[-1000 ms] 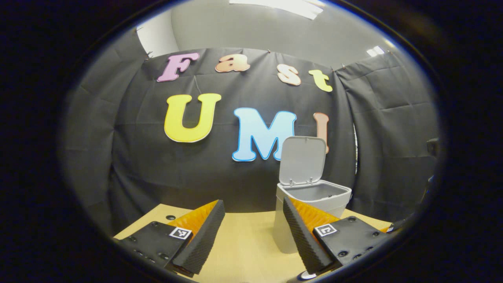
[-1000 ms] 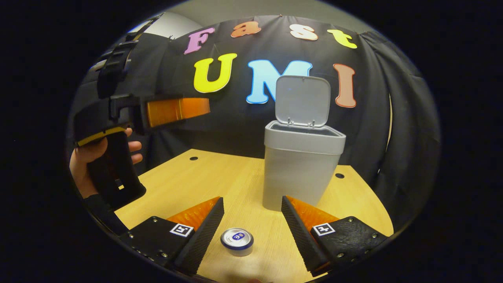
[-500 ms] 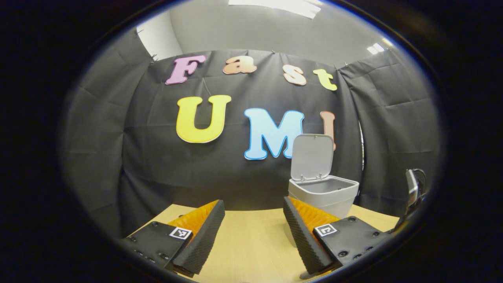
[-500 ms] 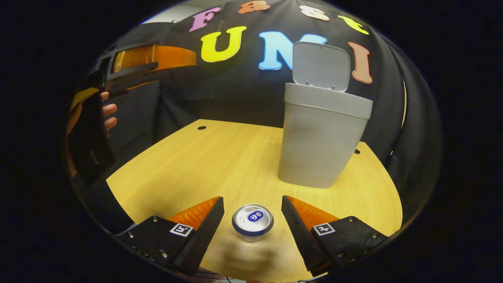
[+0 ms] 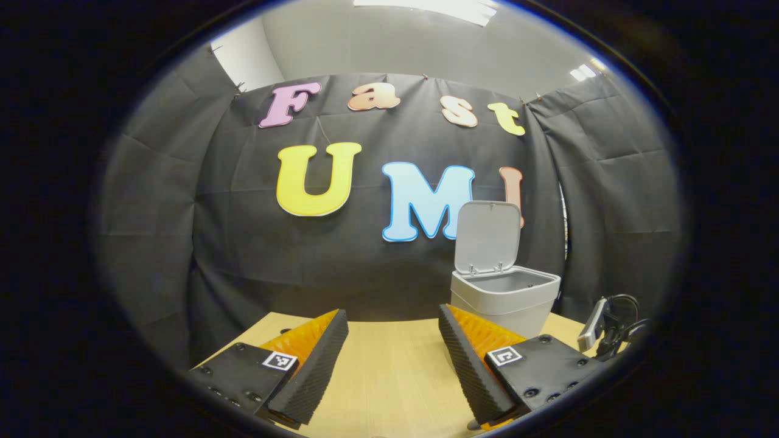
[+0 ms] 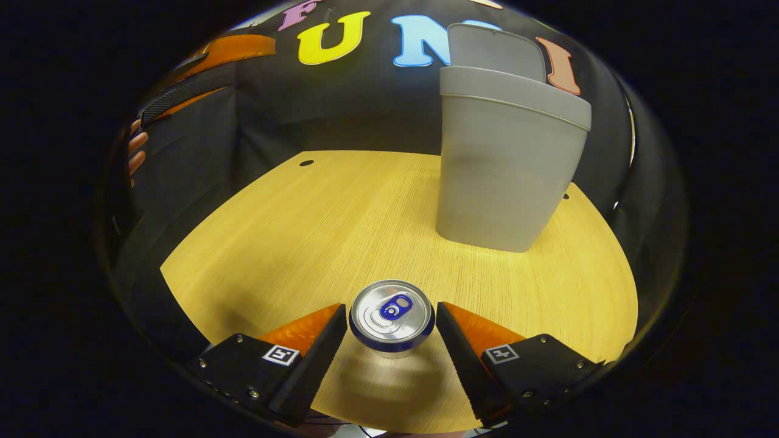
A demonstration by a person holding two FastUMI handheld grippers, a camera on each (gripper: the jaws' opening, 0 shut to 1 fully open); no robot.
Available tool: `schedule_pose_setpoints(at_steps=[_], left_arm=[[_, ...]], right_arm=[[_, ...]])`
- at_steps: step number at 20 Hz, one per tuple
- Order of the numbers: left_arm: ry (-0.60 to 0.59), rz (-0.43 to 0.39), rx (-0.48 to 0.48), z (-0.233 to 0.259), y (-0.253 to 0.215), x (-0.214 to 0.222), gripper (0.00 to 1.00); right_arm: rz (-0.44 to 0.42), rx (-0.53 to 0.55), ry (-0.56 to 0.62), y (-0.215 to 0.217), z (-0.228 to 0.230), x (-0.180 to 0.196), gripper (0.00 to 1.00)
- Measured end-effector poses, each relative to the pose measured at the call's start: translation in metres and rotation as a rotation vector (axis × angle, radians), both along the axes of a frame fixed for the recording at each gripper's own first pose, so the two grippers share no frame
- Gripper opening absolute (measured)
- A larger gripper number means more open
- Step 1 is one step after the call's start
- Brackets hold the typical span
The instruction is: Press the lid of the desktop garbage bin to open it, pick up the crumpled paper on the desktop and throw it into the bin, then pick up the pop can on the desktop and drop it into the bin, and finally close the garbage bin lid.
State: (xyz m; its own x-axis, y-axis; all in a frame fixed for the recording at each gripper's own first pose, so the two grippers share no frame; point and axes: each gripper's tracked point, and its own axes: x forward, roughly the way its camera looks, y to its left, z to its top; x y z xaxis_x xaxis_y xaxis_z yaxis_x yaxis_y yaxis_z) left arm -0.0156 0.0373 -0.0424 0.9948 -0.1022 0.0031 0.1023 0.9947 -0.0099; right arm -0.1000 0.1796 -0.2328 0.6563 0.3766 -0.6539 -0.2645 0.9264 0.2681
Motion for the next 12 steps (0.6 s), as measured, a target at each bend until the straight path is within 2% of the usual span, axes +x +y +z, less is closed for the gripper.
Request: schedule_pose_setpoints(at_steps=[2,6,12], left_arm=[[0.012,0.005,-0.006,-0.005,0.003,0.0,1.0],[0.026,0.013,-0.022,-0.01,0.005,0.003,0.98],[0.011,0.021,-0.06,-0.007,0.006,0.004,1.0]], right_arm=[[0.001,-0.006,-0.005,0.0,0.0,0.001,0.85],[-0.01,-0.002,-0.023,-0.007,0.006,0.001,0.84],[-0.091,0.04,-0.109,-0.038,0.057,0.018,0.84]])
